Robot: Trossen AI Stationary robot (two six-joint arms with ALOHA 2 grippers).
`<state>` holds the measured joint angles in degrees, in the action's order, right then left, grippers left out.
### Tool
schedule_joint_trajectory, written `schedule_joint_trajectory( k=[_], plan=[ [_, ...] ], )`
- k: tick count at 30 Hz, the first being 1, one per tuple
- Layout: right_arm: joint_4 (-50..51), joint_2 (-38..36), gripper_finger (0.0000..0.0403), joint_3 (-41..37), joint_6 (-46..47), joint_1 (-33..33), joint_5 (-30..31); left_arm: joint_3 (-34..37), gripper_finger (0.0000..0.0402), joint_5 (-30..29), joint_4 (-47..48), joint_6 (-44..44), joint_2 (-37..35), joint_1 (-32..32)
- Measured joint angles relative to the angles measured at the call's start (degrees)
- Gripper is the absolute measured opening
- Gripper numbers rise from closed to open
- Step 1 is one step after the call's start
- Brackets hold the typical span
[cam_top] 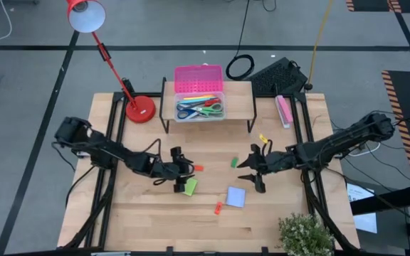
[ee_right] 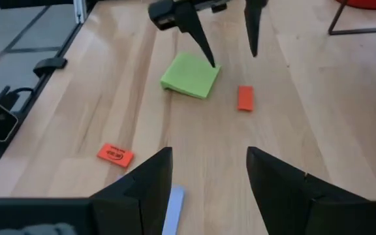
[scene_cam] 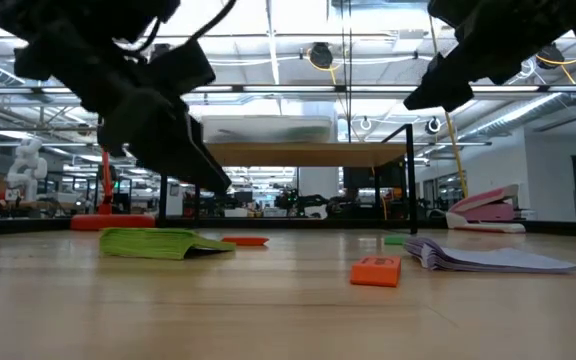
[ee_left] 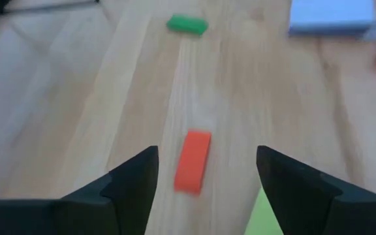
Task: Pack school essentials
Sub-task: Put the orange eraser into the pink supply box on the shelf
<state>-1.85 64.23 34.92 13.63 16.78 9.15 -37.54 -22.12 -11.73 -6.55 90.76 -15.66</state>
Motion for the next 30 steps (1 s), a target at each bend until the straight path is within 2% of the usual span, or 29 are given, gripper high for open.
schedule_joint_trajectory(
  k=[5,16,22,30],
  plan=[
    [0.2,0.0,0.0191,-0.1,-1.1,0.8,-0.2,0.0,0.025,0.4,-3.1,0.7,3.5,1.8],
    [0.3,0.0,0.0191,-0.1,-2.3,1.0,-0.2,0.4,0.0218,10.5,-7.1,3.4,9.4,6.7],
    [0.3,0.0,0.0191,-0.1,-2.6,1.0,-0.2,0.2,0.0173,12.3,-10.0,3.0,12.4,7.8],
    [0.3,0.0,0.0191,-0.1,-3.0,1.0,-0.2,0.2,0.0096,13.3,-10.1,2.8,12.5,8.6]
  ],
)
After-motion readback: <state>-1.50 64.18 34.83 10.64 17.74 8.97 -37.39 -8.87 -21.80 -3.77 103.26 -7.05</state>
